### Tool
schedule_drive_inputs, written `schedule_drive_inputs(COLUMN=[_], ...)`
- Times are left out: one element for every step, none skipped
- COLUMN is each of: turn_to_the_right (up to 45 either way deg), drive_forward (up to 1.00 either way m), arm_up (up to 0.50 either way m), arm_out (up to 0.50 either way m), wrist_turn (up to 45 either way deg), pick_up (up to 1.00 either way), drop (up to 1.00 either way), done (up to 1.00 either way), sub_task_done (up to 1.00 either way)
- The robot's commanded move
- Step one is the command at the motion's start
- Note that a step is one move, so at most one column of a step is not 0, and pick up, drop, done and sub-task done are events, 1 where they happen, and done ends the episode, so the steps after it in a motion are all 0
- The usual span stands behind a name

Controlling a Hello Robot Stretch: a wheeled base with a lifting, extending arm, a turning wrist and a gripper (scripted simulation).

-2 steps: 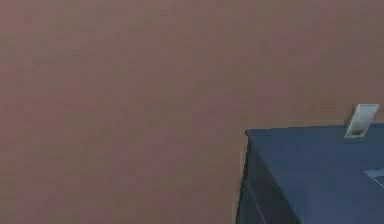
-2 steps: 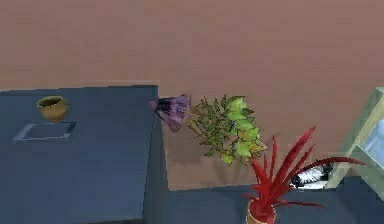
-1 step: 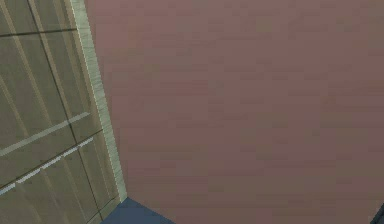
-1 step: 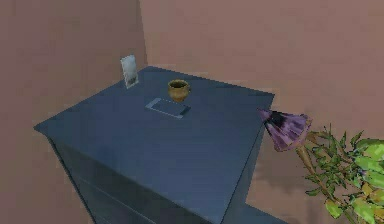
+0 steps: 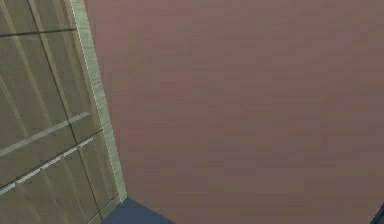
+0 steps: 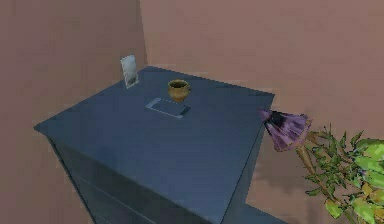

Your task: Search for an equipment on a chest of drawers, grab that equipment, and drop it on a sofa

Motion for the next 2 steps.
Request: schedule_drive_inputs(turn_to_the_right=[0.0,0.0], drive_forward=[0.00,0.00], arm_up=[0.38,0.00], arm_out=[0.00,0.34], wrist_turn=[0.0,0.0], pick_up=[0.00,0.00], drop=[0.00,0.00], done=[0.00,0.00], sub_task_done=[0.00,0.00])
